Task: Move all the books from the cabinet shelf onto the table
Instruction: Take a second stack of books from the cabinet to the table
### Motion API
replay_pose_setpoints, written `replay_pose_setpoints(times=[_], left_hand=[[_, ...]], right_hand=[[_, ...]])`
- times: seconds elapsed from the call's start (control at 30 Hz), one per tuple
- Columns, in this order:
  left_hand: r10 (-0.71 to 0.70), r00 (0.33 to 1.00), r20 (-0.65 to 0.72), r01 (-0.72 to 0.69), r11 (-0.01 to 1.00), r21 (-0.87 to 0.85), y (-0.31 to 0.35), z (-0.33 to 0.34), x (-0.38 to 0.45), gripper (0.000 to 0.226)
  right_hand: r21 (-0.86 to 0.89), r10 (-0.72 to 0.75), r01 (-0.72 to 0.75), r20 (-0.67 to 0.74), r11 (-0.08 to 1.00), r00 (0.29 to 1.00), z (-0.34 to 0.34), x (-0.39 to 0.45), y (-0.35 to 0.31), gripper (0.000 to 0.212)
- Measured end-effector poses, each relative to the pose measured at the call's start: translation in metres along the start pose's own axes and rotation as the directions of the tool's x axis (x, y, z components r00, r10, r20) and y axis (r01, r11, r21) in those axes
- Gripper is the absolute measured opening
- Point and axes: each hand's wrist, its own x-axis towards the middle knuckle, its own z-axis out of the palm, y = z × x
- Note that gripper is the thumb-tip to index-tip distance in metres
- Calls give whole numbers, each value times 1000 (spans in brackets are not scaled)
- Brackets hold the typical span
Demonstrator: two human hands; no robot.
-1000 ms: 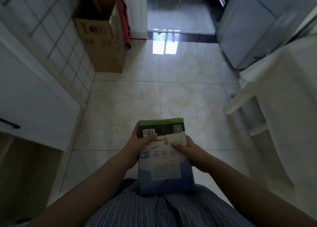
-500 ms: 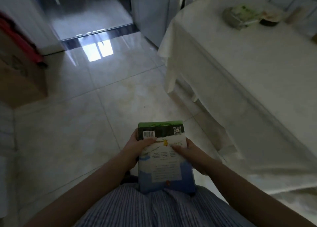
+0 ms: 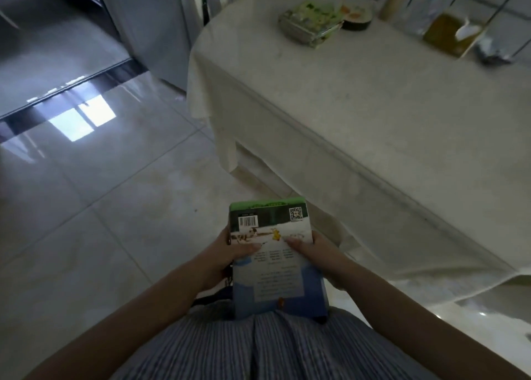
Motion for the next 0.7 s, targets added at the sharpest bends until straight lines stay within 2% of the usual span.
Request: replay_pose_setpoints(times=[0.1, 0.23, 0.4, 0.47, 0.57, 0.7], left_hand=[[18, 999, 37, -20, 999, 49, 38, -8, 39, 49], [-1, 992, 123, -16, 991, 135, 106, -24, 96, 52], [-9, 981, 191, -39, 968, 247, 185, -22, 159, 58], [-13, 976, 216, -43, 967, 252, 207, -16, 178, 66], [-19, 965, 261, -53, 962, 268, 235, -6, 208, 78], [-22, 960, 278, -56, 961, 270, 271, 18, 253, 59]], right_hand=[[24, -5, 6, -29, 1000, 1000, -5, 28, -36, 13], [128, -19, 34, -112, 991, 993, -14, 69, -88, 6], [227, -37, 98, -259, 969, 965, -32, 114, -138, 33], [234, -24, 97, -295, 967, 955, -42, 127, -154, 45], [245, -7, 101, -356, 964, 934, -62, 143, -177, 39], [244, 4, 106, -411, 964, 912, -95, 170, -204, 55]])
